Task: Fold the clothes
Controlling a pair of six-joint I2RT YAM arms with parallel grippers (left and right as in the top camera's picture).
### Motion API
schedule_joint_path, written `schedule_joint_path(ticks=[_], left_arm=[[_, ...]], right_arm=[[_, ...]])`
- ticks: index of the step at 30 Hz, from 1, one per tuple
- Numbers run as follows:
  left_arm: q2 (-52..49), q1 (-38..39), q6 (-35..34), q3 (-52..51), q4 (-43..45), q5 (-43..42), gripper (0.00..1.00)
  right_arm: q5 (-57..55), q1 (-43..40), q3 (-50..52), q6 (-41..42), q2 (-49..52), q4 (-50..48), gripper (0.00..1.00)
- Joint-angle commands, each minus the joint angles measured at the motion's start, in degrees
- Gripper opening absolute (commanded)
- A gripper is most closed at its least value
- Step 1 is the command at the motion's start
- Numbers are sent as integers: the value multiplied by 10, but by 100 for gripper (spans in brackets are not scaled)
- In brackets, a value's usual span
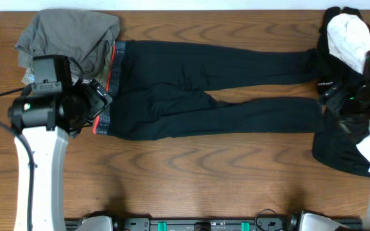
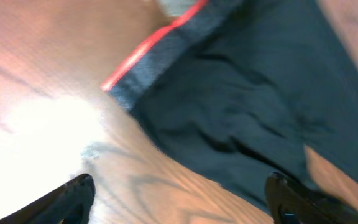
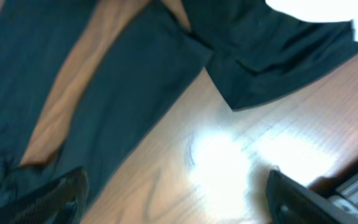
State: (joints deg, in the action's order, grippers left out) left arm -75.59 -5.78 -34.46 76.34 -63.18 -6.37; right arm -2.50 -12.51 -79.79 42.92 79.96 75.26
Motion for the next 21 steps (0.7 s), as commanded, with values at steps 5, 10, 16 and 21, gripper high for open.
schedule_joint_path(ticks=[5, 10, 16, 21], left_arm=[[-99, 1, -211, -57, -24, 97, 85], [-164, 1, -267, -98, 23, 97, 86], [-227, 1, -267, -118, 57, 83, 93], [-256, 1, -267, -123, 85, 84, 92]], right_arm=[[-34, 5, 165, 149, 6, -177, 94], [-43, 5, 222, 134, 7, -273, 80], [-46, 5, 256, 120, 7, -337, 82], [-46, 5, 260, 92, 9, -360, 83]])
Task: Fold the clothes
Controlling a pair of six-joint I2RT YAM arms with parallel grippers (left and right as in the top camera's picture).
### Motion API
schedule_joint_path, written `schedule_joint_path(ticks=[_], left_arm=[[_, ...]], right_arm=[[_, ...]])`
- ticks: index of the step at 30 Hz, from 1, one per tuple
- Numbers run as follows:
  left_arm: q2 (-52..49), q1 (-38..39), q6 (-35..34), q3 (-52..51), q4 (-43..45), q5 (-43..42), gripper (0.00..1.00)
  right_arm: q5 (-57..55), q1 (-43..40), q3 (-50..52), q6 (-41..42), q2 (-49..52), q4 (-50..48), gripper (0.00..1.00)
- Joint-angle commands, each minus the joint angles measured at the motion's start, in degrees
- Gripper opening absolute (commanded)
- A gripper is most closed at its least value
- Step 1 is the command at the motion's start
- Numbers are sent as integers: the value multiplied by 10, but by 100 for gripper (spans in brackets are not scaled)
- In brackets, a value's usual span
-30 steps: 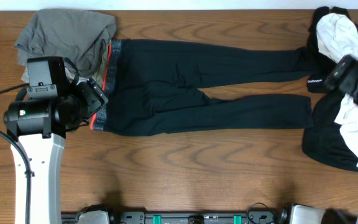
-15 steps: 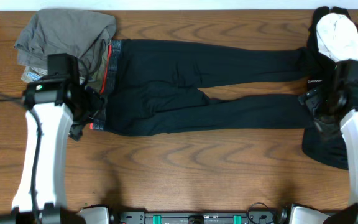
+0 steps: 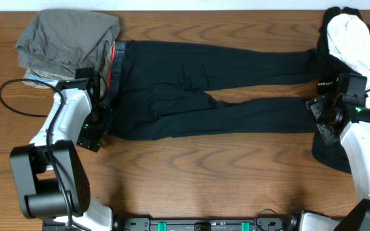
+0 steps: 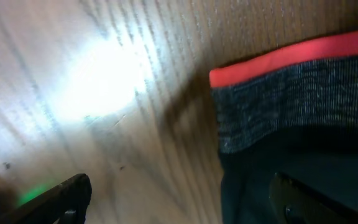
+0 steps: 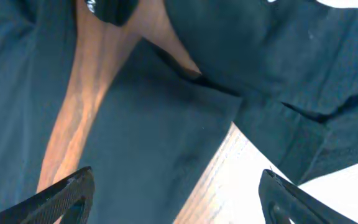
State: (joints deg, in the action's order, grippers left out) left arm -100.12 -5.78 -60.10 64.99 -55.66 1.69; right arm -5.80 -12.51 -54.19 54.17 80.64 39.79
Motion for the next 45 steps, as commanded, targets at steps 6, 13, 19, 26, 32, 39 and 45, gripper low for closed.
schedule_joint_path(ticks=[6, 13, 19, 26, 32, 39, 45], left_arm=[[-33, 1, -9, -17, 66, 6, 92], [-53, 0, 5, -22, 125, 5, 85], [-55, 0, 4, -22, 142, 6, 50], [-62, 0, 4, -23, 139, 16, 6], [-62, 0, 19, -23, 116, 16, 6], [-62, 0, 20, -23, 101, 16, 6], [-62, 0, 20, -23, 99, 19, 6]], right_arm=[[-12, 6, 4, -27, 3, -7, 73], [-5, 7, 4, -39, 4, -6, 63], [1, 10, 4, -65, 4, 0, 60], [0, 10, 9, -78, 4, 1, 61], [0, 9, 39, -77, 4, -18, 61], [0, 10, 103, -75, 4, -88, 57], [-10, 9, 163, -47, 4, -155, 55]])
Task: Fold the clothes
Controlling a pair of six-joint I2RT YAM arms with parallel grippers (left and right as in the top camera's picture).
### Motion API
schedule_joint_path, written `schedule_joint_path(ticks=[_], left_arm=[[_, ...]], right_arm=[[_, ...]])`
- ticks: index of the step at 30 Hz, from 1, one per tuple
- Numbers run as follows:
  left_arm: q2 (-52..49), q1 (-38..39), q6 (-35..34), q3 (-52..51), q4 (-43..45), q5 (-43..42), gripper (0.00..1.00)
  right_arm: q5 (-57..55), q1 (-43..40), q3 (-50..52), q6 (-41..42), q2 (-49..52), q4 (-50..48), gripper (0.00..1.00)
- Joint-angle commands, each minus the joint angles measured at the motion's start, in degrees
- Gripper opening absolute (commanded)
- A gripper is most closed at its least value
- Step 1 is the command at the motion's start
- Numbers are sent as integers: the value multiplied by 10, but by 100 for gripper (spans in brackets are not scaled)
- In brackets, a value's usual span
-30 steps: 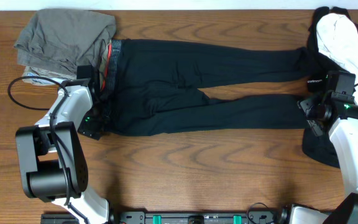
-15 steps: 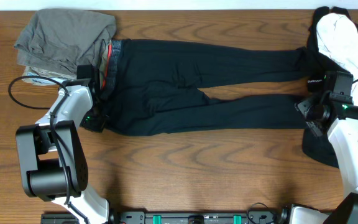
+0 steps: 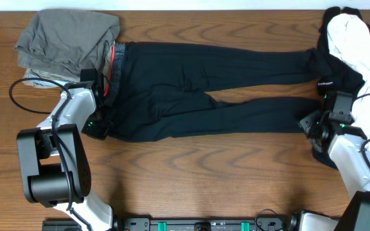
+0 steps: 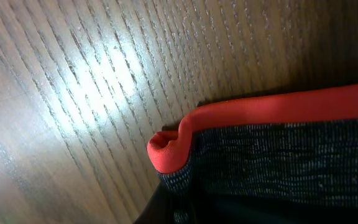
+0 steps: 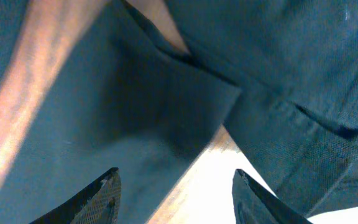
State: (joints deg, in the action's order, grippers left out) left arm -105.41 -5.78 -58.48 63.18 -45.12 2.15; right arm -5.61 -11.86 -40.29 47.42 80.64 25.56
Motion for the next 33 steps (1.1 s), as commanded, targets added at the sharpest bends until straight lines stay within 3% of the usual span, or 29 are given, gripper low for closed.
schedule_joint_path(ticks=[1, 14, 27, 33], left_arm=[[-9, 0, 4, -5, -7, 16, 6], [-9, 0, 4, -5, -7, 16, 6], [-9, 0, 10, -5, -9, 16, 6], [-9, 0, 10, -5, -9, 16, 6]], right_arm=[[-17, 3, 31, 30, 4, -18, 55], [-54, 3, 97, 49, 7, -141, 53], [-52, 3, 98, 59, 104, -238, 49], [-43, 3, 98, 59, 116, -279, 39]])
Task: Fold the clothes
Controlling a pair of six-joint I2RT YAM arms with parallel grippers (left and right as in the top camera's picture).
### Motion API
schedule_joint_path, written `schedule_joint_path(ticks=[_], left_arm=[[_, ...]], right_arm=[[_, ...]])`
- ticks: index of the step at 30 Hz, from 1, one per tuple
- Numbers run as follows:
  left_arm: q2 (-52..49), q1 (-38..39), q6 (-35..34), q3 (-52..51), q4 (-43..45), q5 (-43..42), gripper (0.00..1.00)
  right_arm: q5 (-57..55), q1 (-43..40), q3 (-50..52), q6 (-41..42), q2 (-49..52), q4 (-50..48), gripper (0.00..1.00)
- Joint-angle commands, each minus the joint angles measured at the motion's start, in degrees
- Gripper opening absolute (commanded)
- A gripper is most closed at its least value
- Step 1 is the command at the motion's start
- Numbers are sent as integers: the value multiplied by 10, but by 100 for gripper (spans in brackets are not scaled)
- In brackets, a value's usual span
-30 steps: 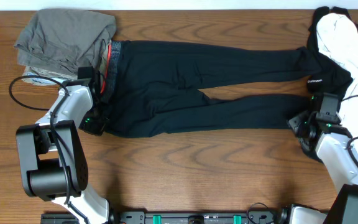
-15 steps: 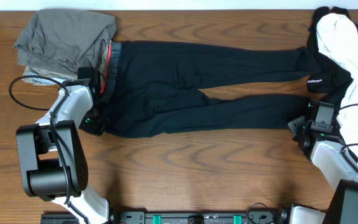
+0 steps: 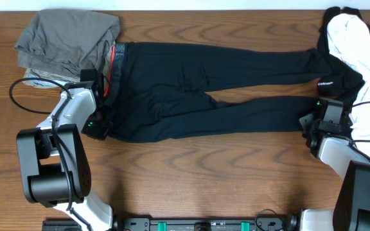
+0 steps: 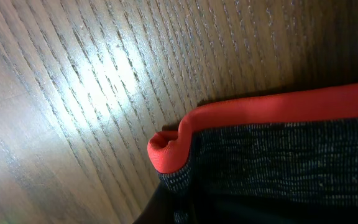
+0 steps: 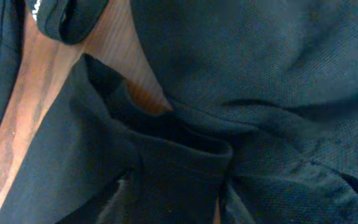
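Black pants [image 3: 204, 90] lie flat across the wooden table, red-trimmed waistband on the left and both legs running right. My left gripper [image 3: 98, 130] sits at the waistband's near corner. In the left wrist view the red trim [image 4: 272, 109] is puckered where my left gripper [image 4: 179, 214] is shut on it; its fingers are hidden by cloth. My right gripper [image 3: 310, 125] is at the end of the near leg. In the right wrist view the leg's cuff [image 5: 179, 158] is bunched between the narrowed fingers of my right gripper [image 5: 174, 205].
A folded grey garment [image 3: 69, 35] lies at the back left, touching the waistband. A black and white heap of clothes [image 3: 352, 38] fills the right edge beside the leg ends. A cable [image 3: 18, 86] loops by the left arm. Bare wood [image 3: 204, 173] runs along the front.
My right gripper has pushed onto the near leg's cuff and its fingers stand closer together, with the cuff folded between them. The left gripper and waistband are unchanged.
Both grippers were open and high over the pants' two ends. Then they were low, still open, at the waistband's near corner and the near leg's cuff. Later the left was shut on the puckered waistband corner; now the right has the cuff too.
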State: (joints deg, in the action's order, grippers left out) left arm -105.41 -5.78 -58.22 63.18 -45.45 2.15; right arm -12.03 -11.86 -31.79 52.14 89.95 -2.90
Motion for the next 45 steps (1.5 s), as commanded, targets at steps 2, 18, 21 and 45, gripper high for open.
schedule_joint_path(ticks=[2, 18, 21, 45], left_arm=[[-9, 0, 8, -5, -5, 16, 6], [-9, 0, 12, -5, -5, 23, 6], [-9, 0, 12, -5, -5, 25, 6], [181, 0, 124, -4, -49, 80, 6]], right_arm=[[36, 3, 13, 12, 23, 3, 37], [160, 3, 13, 38, 23, 45, 47], [138, 3, 13, 49, 23, 51, 45], [130, -26, -18, -61, -160, 140, 1]])
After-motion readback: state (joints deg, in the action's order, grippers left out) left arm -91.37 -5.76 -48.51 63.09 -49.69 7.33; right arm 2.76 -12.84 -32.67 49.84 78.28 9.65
